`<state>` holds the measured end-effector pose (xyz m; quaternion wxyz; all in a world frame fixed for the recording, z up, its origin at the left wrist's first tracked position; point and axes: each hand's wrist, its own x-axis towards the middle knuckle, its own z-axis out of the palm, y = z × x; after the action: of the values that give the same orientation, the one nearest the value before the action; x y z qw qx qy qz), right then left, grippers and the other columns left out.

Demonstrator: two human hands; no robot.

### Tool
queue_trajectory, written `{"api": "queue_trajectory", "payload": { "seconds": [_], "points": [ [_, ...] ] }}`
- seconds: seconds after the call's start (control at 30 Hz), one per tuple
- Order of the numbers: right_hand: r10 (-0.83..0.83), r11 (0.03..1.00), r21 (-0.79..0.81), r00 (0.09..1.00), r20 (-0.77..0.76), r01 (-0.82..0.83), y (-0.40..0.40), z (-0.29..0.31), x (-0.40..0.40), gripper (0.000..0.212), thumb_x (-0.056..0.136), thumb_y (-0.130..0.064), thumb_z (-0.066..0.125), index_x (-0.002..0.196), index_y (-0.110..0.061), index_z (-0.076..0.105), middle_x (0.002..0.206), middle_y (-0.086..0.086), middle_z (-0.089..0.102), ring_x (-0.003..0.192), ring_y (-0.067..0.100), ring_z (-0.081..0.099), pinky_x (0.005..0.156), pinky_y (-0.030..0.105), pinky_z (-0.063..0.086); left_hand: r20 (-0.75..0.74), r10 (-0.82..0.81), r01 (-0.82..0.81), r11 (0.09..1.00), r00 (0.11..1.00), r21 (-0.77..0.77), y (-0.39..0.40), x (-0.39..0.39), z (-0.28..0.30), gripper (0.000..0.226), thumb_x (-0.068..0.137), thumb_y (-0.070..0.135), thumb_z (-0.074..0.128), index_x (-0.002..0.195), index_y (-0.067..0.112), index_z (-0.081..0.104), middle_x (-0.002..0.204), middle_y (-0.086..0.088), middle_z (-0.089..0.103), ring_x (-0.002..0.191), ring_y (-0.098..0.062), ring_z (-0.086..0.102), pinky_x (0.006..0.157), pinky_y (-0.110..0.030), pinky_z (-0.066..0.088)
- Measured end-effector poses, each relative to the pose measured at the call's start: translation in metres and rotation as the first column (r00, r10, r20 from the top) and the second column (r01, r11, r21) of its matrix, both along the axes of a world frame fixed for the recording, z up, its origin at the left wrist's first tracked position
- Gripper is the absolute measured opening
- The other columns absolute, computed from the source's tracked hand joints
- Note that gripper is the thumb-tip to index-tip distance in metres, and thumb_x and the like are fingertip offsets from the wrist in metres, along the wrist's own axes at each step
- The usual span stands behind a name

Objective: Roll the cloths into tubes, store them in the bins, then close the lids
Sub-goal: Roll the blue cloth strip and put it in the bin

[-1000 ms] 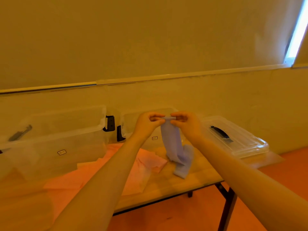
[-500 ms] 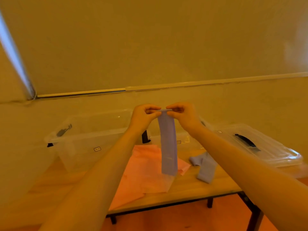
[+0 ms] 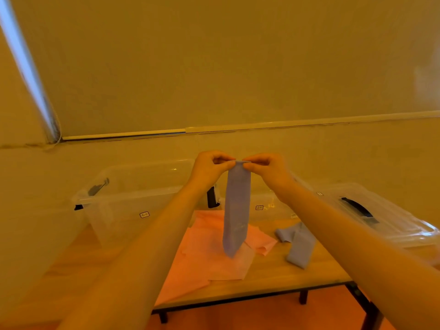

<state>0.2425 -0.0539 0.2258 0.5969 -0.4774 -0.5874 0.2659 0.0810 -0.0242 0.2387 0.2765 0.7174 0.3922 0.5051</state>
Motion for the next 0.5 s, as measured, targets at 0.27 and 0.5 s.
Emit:
{"api": "queue_trajectory", "payload": {
  "seconds": [0.27, 0.5],
  "points": [
    [0.056, 0.994, -0.09, 0.991, -0.123, -0.067, 0.001, -0.014, 0.011, 0.011, 0.085, 0.001, 0.067, 0.096, -0.001, 0.069, 0.084, 0.007, 0.068, 0.077, 0.012, 0.067, 0.062, 0.019, 0.057, -0.043, -0.053, 0.051, 0.997, 0.998, -0.055, 0.001, 0.007, -0.015, 0.012, 0.088, 0.007, 0.066, 0.097, 0.001, 0.07, 0.069, 0.005, 0.058, 0.048, 0.011, 0.052, 0.043, -0.005, 0.035],
    [0.025, 0.991, -0.129, 0.99, -0.135, -0.043, 0.004, -0.015, 0.015, 0.013, 0.082, -0.002, 0.071, 0.095, -0.005, 0.069, 0.09, 0.011, 0.069, 0.085, 0.018, 0.068, 0.069, 0.027, 0.059, -0.06, -0.075, 0.07, 0.995, 0.995, -0.076, 0.006, 0.008, -0.017, 0.007, 0.089, 0.01, 0.065, 0.093, 0.007, 0.07, 0.084, -0.004, 0.067, 0.069, -0.001, 0.062, 0.056, -0.008, 0.045]
  ]
}}
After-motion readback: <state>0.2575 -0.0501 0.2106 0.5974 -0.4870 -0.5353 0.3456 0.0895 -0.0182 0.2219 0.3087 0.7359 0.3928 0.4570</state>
